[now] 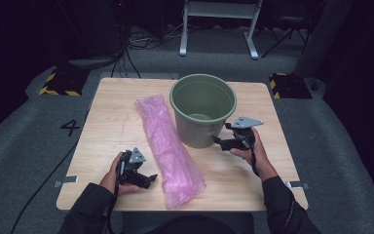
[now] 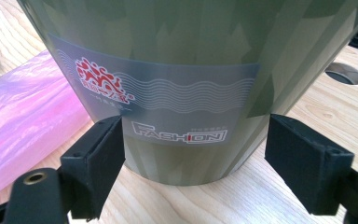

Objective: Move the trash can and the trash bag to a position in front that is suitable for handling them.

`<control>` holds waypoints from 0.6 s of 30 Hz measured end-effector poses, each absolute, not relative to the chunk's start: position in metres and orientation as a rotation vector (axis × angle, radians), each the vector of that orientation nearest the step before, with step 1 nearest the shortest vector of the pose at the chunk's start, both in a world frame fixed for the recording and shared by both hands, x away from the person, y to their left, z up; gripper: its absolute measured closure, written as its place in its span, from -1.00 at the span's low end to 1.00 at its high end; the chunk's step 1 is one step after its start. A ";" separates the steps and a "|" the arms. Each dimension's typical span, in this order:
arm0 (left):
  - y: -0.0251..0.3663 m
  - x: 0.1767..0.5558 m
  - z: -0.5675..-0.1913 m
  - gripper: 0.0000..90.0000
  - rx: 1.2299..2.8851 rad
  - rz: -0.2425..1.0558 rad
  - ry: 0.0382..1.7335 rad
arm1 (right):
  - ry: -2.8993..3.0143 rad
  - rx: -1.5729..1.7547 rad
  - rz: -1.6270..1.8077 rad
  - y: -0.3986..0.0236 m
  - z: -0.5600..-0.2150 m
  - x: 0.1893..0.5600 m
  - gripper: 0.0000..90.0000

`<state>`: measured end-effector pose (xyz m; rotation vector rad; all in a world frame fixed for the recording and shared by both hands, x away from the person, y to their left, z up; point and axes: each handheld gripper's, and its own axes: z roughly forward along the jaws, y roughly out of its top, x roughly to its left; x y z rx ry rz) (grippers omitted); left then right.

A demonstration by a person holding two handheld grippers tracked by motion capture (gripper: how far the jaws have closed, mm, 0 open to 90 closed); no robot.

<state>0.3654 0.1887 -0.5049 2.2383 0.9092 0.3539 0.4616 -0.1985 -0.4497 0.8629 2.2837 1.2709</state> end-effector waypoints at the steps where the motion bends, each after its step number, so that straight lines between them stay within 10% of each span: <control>1: 0.189 0.365 -0.505 -0.99 2.238 0.354 0.909 | 2.284 0.863 1.271 -0.199 -0.450 0.462 -0.55; 18: 0.150 0.348 -0.504 -0.99 2.253 0.425 0.821 | 2.330 0.874 1.178 -0.230 -0.462 0.433 -0.51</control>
